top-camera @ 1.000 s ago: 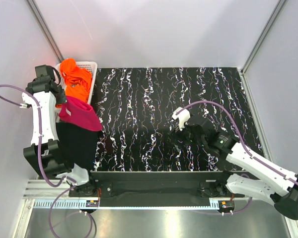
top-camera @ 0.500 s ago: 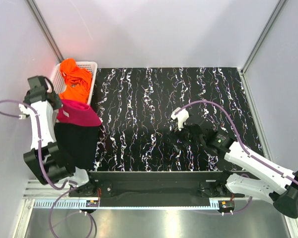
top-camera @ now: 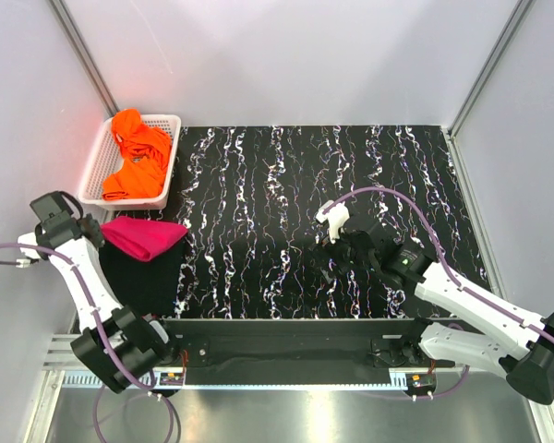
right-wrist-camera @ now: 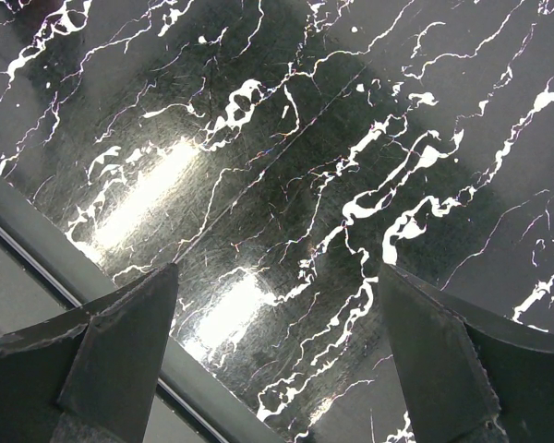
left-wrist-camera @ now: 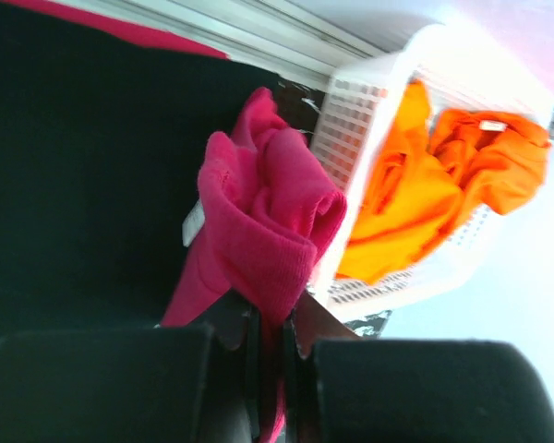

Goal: Fold and stack the t-shirts
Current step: Neatly place the folded tshirt to the corner, then reset both grippers

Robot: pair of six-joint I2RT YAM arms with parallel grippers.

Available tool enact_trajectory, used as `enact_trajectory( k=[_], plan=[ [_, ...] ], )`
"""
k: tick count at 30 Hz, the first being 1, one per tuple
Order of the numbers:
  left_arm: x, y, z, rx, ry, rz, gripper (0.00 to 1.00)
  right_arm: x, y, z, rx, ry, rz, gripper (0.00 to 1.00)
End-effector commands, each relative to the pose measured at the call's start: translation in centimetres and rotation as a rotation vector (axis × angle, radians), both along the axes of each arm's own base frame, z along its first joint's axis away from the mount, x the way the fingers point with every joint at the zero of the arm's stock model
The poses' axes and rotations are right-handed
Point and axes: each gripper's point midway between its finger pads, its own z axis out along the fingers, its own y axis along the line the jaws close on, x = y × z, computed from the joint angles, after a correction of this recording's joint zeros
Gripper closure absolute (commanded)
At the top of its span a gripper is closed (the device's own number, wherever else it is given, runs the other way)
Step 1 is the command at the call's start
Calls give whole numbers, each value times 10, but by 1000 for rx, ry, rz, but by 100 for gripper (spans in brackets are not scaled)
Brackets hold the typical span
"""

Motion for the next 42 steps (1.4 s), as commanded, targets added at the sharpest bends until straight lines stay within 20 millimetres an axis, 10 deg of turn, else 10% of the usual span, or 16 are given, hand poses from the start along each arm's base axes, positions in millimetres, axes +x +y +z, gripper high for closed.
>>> enact_trajectory(
  k=[1,24,28,30,36,42],
  plan=[
    [-10,-1,-4,18,0,-74,100,3,11,23,77,-35,15,5],
    [-113,-7,-65,-4,369,94,90,-8,8,23,103,-7,19,4],
    [-144,7,-50,81,505,162,45,-7,7,23,103,-9,16,4],
    [-156,14,-33,123,547,210,3,-8,7,24,106,-9,19,4],
    [-100,-1,-12,199,454,76,1,-9,9,25,110,-2,17,4],
    [26,-115,7,278,387,-443,1,-6,11,29,142,26,-37,3]
  ],
)
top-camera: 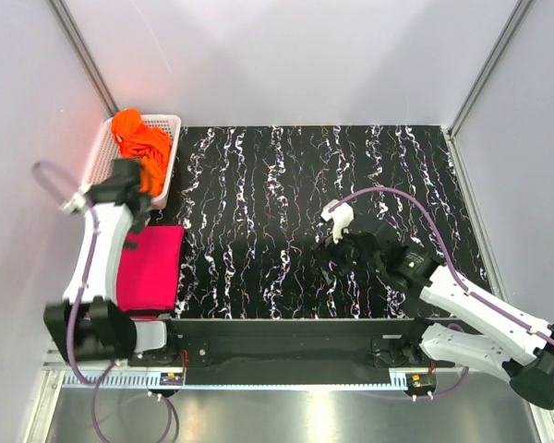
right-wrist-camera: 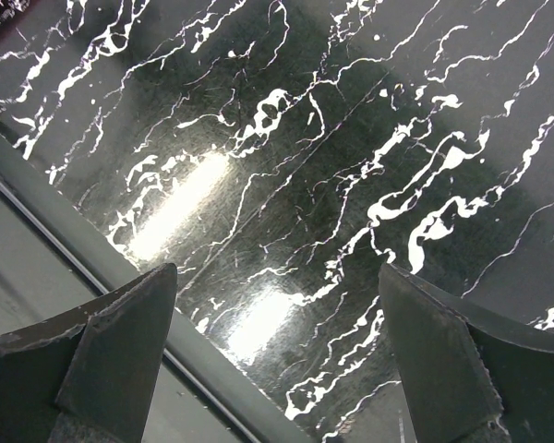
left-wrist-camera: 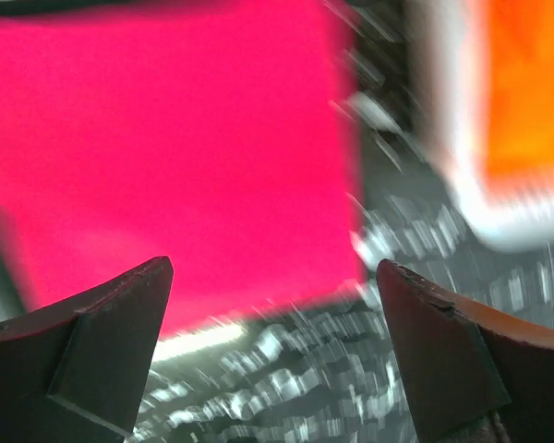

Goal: Fold and stack the t-shirts
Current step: Reset both grippers

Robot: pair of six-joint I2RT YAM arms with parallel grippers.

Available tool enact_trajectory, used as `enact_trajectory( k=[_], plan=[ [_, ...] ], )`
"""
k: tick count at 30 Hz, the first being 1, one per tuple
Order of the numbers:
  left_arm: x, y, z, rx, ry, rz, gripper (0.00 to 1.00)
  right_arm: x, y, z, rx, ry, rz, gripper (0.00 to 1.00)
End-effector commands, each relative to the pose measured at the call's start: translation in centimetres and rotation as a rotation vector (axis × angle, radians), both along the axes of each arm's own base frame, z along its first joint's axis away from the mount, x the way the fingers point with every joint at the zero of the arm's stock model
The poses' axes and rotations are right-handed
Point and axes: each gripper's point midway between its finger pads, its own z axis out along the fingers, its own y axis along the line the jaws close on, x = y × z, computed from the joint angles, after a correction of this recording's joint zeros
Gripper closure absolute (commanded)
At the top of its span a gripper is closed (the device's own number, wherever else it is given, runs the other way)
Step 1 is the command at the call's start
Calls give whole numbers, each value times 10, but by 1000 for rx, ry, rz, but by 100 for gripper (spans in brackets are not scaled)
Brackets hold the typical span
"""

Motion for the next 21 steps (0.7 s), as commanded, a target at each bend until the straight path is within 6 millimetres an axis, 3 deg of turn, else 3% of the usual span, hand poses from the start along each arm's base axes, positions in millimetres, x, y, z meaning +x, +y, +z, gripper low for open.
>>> enact_trajectory(
  k=[1,2,3,4,6,7,8,9,10,11,12,13,14,15,16,17,18,19,20,21],
  plan=[
    [51,-83,14,34,-23,-286,1,4,7,20,75,7,-54,3],
    [61,-106,26,46,-49,-366,1,6,8,24,88,11,-77,2],
    [64,-128,25,51,-40,-445,1,8,8,27,117,30,-126,2],
    [63,-174,19,26,-26,-601,1,10,8,28,136,40,-153,0],
    [56,-224,2,-34,-27,-788,1,11,8,30,191,86,-241,0],
    [48,-274,4,-142,-104,-934,1,10,8,29,211,105,-261,0],
    [30,-288,-20,-185,-73,-994,1,8,8,26,227,127,-279,0],
    [20,-308,-27,-245,-107,-1064,1,6,7,24,266,168,-330,1],
    [9,-353,-8,-382,-257,-1185,1,4,6,24,296,184,-355,0],
    [-13,-357,-37,-438,-228,-1224,1,0,1,12,302,215,-394,0],
    [-24,-369,-41,-508,-263,-1266,1,1,-2,8,356,260,-482,0],
    [-33,-396,-12,-647,-430,-1351,1,-1,-4,9,407,274,-515,0],
    [-51,-390,-40,-695,-402,-1356,1,-6,-8,-5,418,302,-547,0],
    [-59,-393,-38,-744,-453,-1381,1,-10,-6,-8,468,347,-573,0],
    [-65,-406,-2,-840,-638,-1440,1,-11,-7,-2,539,349,-584,0],
    [-79,-397,-22,-871,-627,-1437,1,-16,-12,-23,538,383,-624,0],
    [-84,-396,-19,-898,-677,-1448,1,-18,-13,-26,590,422,-671,0],
    [-91,-398,11,-961,-828,-1480,1,-20,-15,-22,647,429,-674,0],
    [-101,-389,-4,-989,-829,-1468,1,-25,-21,-39,648,455,-713,0],
    [-105,-385,1,-1016,-883,-1458,1,-26,-22,-43,709,501,-768,0]
  ],
)
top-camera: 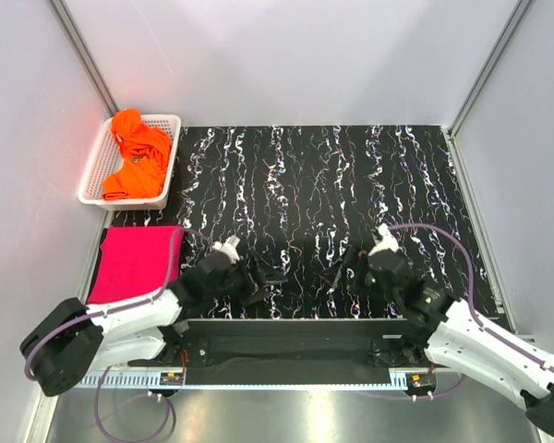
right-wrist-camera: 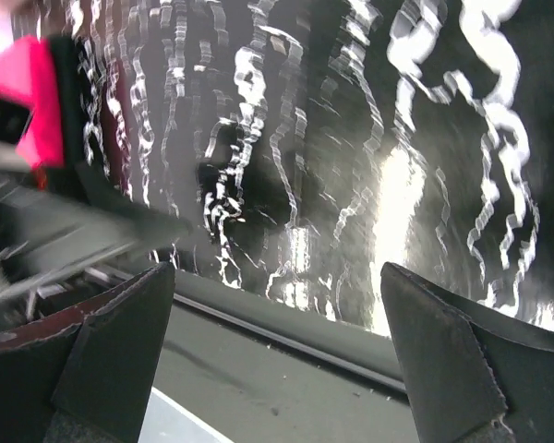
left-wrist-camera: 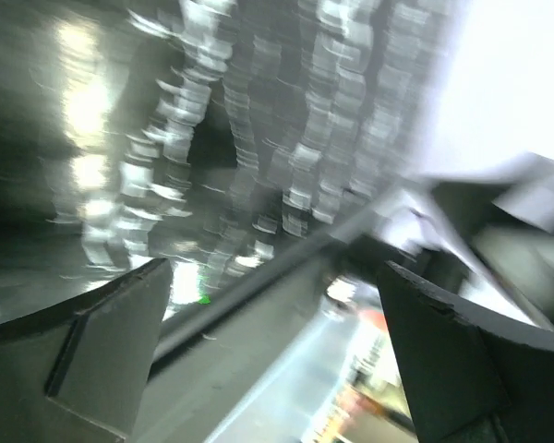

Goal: Fold and stack the t-shirts
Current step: Reset both grippers

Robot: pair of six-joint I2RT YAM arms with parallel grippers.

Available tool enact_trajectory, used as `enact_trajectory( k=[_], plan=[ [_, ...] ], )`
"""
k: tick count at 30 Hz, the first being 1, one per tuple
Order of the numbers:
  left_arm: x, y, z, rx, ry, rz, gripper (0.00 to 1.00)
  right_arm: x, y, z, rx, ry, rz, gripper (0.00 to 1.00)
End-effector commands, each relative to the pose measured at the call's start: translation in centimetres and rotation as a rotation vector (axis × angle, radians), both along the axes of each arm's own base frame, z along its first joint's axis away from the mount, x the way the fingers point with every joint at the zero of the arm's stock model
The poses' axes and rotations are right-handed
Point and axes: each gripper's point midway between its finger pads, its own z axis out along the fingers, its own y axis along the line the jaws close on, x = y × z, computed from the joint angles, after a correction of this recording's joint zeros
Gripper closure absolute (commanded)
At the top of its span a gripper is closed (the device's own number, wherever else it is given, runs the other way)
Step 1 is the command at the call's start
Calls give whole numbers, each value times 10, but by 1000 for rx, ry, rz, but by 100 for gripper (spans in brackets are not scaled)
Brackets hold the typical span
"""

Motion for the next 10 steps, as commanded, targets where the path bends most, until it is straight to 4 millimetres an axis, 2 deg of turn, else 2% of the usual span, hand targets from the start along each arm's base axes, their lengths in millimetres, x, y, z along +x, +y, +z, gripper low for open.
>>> enact_trajectory(
  k=[1,2,3,4,5,6,7,9,10],
  plan=[
    [-13,-20,131,-581,-306,-96,1,3,-3,6,271,84,-224,0],
    [-22,-8,139,-670,-359,-85,1,-1,-8,-3,354,129,-285,0],
    [-28,-1,143,-717,-370,-86,1,-4,-9,-18,357,175,-309,0],
    [-34,9,133,-738,-335,-65,1,-7,-11,-13,430,166,-316,0],
    [-38,14,138,-771,-353,-64,1,-10,-14,-31,454,205,-346,0],
    [-45,21,153,-833,-403,-73,1,-11,-14,-19,529,170,-331,0],
    [-50,25,154,-857,-401,-81,1,-13,-17,-28,533,178,-341,0],
    [-57,32,169,-920,-435,-93,1,-16,-23,-24,585,194,-373,0],
    [-64,35,186,-974,-466,-128,1,-19,-21,-20,594,196,-349,0]
  ],
)
